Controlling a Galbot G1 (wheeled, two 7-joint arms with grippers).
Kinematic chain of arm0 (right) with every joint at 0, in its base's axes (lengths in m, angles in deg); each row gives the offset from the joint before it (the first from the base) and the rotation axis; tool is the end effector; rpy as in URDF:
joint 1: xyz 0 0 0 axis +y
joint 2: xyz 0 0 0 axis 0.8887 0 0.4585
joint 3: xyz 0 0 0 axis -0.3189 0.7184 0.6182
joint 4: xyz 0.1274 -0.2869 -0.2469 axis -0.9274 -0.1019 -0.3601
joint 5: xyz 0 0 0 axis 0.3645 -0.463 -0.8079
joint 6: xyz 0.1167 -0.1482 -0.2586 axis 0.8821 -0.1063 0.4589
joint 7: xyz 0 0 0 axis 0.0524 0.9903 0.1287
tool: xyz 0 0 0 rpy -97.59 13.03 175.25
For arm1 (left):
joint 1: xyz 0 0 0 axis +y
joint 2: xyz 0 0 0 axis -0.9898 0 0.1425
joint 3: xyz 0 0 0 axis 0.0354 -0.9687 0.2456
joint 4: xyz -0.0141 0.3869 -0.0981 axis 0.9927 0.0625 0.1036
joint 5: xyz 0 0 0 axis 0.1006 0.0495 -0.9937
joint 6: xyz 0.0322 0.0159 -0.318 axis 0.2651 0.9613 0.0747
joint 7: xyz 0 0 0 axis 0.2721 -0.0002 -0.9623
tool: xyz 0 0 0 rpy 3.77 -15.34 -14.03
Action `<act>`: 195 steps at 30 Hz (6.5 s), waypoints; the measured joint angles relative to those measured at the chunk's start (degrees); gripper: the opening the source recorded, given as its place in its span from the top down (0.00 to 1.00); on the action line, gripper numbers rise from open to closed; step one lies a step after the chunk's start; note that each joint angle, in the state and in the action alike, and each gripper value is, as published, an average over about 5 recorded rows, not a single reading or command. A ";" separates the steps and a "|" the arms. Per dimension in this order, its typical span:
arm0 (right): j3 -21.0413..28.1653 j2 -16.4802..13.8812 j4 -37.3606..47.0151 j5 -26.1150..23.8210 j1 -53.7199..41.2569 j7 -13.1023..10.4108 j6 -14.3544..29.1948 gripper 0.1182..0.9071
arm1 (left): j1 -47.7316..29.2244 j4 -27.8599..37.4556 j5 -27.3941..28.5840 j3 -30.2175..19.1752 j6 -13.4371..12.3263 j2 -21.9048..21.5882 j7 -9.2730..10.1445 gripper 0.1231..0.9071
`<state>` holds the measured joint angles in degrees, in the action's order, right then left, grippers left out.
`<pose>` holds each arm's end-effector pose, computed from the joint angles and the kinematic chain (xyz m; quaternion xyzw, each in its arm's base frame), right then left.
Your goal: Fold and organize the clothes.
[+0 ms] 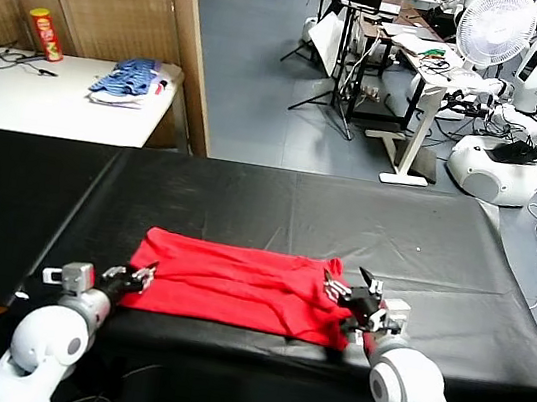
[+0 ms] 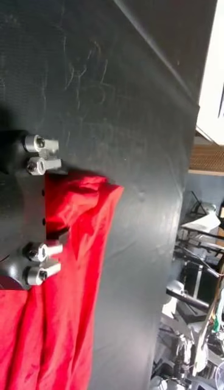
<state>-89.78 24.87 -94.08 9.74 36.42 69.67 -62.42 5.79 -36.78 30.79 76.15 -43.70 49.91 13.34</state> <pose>0.2450 -0.0579 -0.3169 0.0953 -0.9792 0.0016 0.1792 0.2291 0.1294 -0.3244 -0.0196 -0.9554 0.0745 0.2850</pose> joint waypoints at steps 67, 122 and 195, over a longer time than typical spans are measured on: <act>1.42 3.59 -3.69 -2.43 3.37 5.26 1.18 0.14 | -4.55 -13.07 5.85 -16.76 -6.24 6.95 -0.08 0.17; 2.93 10.95 -4.61 -6.67 3.20 0.97 5.64 0.14 | -1.61 2.87 -19.17 0.31 -5.83 2.85 -3.86 0.70; 14.45 21.24 18.47 17.15 -14.59 -4.73 -4.33 0.16 | 1.76 -14.91 17.59 -9.37 -15.53 -4.96 -6.00 0.14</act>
<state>-75.33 46.11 -75.61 26.89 21.83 64.94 -66.75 7.55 -51.69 48.38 66.79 -59.22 44.95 7.34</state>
